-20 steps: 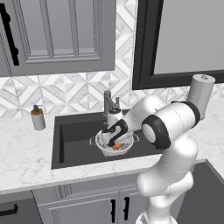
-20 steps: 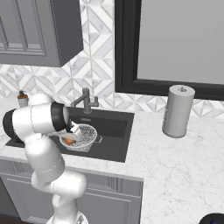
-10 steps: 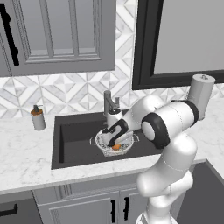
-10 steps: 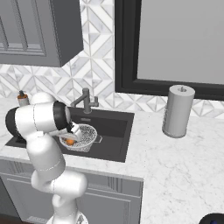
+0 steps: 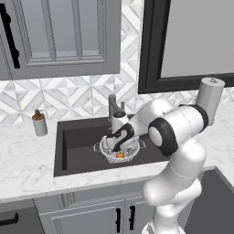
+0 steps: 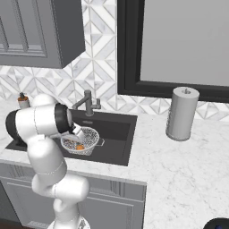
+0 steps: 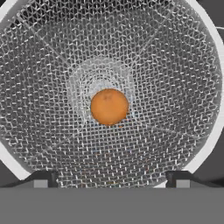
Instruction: Put the colander in the sink, put the tangerine in the colander, and turn on the sink faucet and pour water over the colander.
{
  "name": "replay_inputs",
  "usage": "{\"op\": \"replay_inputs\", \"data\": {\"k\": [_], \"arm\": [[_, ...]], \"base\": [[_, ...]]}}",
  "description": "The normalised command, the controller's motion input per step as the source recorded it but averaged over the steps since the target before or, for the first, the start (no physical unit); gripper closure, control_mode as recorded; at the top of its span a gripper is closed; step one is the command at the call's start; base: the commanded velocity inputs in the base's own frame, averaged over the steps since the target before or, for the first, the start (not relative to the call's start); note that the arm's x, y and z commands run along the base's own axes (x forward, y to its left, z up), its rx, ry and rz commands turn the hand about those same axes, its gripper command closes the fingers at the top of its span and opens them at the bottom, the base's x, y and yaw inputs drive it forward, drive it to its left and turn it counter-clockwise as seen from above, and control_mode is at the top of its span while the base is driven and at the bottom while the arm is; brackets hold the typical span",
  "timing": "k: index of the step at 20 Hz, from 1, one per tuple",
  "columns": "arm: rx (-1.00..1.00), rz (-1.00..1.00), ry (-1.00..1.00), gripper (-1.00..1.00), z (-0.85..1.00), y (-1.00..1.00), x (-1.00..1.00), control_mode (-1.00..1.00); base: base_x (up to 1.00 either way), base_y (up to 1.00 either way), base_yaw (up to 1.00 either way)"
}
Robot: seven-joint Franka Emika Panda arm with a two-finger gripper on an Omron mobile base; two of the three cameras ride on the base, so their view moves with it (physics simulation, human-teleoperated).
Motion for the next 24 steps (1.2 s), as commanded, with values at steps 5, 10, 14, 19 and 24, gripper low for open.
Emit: {"op": "replay_inputs", "data": {"k": [5, 10, 14, 19, 24], "arm": [[0.0, -0.01, -0.13, -1.0, 0.43, -0.12, -0.25, -1.0], [0.0, -0.01, -0.14, -1.0, 0.5, -0.35, -0.46, -1.0], [0.0, 0.0, -0.1, -1.0, 0.6, -0.62, -0.34, -1.0], [0.0, 0.0, -0.11, -1.0, 0.48, -0.63, -0.14, -1.0], [0.0, 0.01, -0.14, -1.0, 0.39, -0.5, -0.04, -1.0]], "base": [[0.0, 0.0, 0.0], [0.0, 0.0, 0.0], [0.0, 0.0, 0.0], [0.0, 0.0, 0.0], [0.0, 0.0, 0.0]]}}
